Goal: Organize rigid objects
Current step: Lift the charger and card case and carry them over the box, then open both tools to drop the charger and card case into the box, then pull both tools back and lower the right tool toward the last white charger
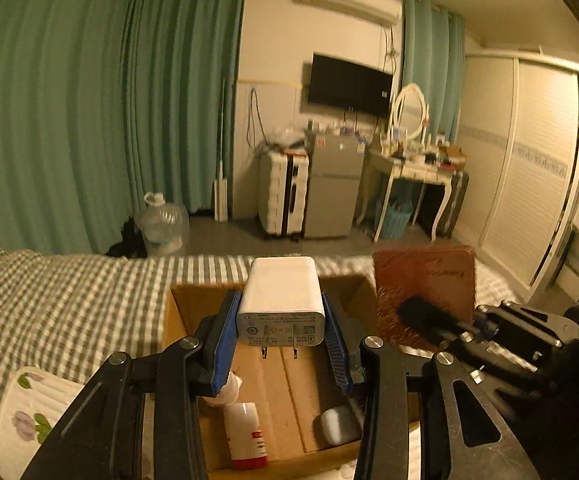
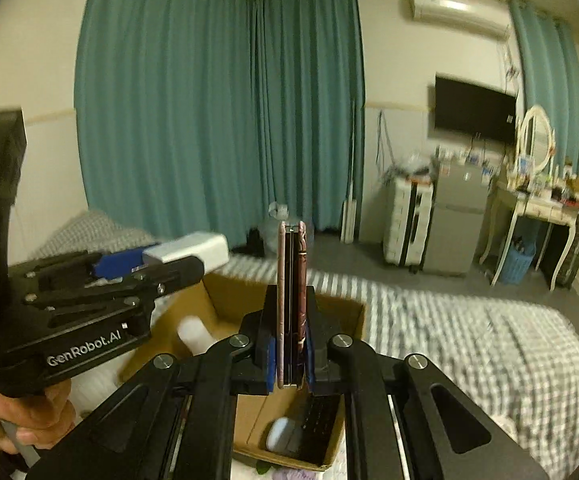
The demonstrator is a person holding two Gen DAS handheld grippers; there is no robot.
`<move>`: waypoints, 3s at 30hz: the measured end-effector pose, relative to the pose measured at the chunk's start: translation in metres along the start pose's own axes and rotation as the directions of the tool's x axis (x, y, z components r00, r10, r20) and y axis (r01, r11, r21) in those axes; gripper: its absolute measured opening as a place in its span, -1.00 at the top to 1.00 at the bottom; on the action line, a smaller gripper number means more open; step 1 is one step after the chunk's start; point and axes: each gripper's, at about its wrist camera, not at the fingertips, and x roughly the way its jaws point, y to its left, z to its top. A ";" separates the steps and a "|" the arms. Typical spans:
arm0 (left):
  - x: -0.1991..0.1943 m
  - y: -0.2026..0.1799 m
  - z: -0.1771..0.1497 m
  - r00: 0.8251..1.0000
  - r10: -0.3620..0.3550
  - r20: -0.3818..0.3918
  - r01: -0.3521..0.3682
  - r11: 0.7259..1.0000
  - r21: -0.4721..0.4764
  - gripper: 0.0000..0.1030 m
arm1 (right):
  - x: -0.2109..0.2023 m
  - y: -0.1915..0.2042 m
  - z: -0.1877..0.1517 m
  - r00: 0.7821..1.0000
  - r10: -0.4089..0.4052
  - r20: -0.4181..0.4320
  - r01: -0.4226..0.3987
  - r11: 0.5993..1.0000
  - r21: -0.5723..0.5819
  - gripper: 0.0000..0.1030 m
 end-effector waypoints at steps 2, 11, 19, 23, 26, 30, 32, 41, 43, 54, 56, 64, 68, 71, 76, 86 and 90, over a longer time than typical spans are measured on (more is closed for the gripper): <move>0.016 0.002 -0.007 0.999 0.001 -0.037 -0.001 1.000 0.005 0.21 | 0.023 -0.004 -0.016 0.999 0.001 -0.054 0.000 1.000 0.004 0.81; 0.065 0.010 -0.039 0.981 -0.002 -0.195 0.001 1.000 -0.007 0.21 | 0.080 -0.027 -0.072 0.973 0.005 -0.230 0.003 0.999 0.037 0.81; 0.073 0.009 -0.040 0.974 -0.010 -0.228 0.000 0.999 -0.043 0.17 | 0.093 -0.035 -0.080 0.967 -0.005 -0.255 0.014 0.999 0.033 0.81; 0.068 0.021 -0.037 0.974 -0.009 -0.226 -0.014 0.995 -0.100 0.14 | 0.084 -0.029 -0.081 0.964 -0.010 -0.267 0.020 0.999 0.035 0.81; 0.056 0.031 -0.028 0.977 -0.022 -0.214 -0.009 0.990 -0.142 0.13 | 0.082 -0.026 -0.075 0.964 -0.027 -0.264 0.036 0.999 0.029 0.76; 0.032 0.036 -0.012 0.985 -0.007 -0.171 -0.019 0.989 -0.147 0.12 | 0.062 -0.027 -0.063 0.977 -0.042 -0.209 0.052 0.998 0.041 0.13; 0.015 0.038 -0.004 0.990 0.001 -0.143 -0.022 0.989 -0.143 0.12 | 0.048 -0.025 -0.053 0.982 -0.049 -0.181 0.057 0.998 0.039 0.13; -0.075 0.031 0.032 0.999 0.050 0.012 -0.048 0.992 -0.115 -0.05 | -0.026 -0.009 -0.005 0.996 -0.087 -0.027 0.088 0.995 0.037 -0.09; -0.098 0.030 0.039 0.997 0.057 0.043 -0.052 0.992 -0.112 -0.09 | -0.044 -0.002 0.008 0.996 -0.085 0.004 0.085 0.996 0.032 -0.10; -0.224 0.012 0.062 0.968 0.122 0.219 -0.112 0.992 -0.061 -0.21 | -0.158 0.041 0.063 0.967 -0.162 0.197 0.164 0.986 0.008 -0.97; -0.246 0.009 0.063 0.959 0.129 0.252 -0.120 0.992 -0.050 -0.22 | -0.177 0.050 0.070 0.960 -0.164 0.226 0.167 0.986 0.005 -1.00; -0.306 -0.006 0.054 0.935 0.121 0.334 -0.126 0.992 -0.007 -0.23 | -0.244 0.086 0.078 0.937 -0.166 0.309 0.181 0.983 -0.022 -1.00; -0.321 -0.010 0.044 0.923 0.135 0.360 -0.144 0.990 -0.002 -0.23 | -0.264 0.100 0.072 0.932 -0.167 0.322 0.187 0.982 -0.032 -1.00; -0.324 -0.009 0.033 0.916 0.147 0.373 -0.156 0.988 -0.005 -0.24 | -0.271 0.111 0.065 0.927 -0.183 0.327 0.208 0.977 -0.042 -1.00; -0.317 -0.008 0.014 0.913 0.166 0.372 -0.170 0.985 -0.021 -0.24 | -0.272 0.122 0.045 0.923 -0.211 0.321 0.238 0.970 -0.050 -1.00; -0.263 0.007 -0.032 0.937 0.216 0.276 -0.213 0.976 -0.040 -0.24 | -0.219 0.106 -0.006 0.965 -0.205 0.161 0.209 0.978 -0.013 -1.00; -0.233 0.012 -0.052 0.954 0.220 0.203 -0.218 0.975 -0.032 -0.24 | -0.192 0.097 -0.028 0.974 -0.205 0.098 0.205 0.979 0.008 -1.00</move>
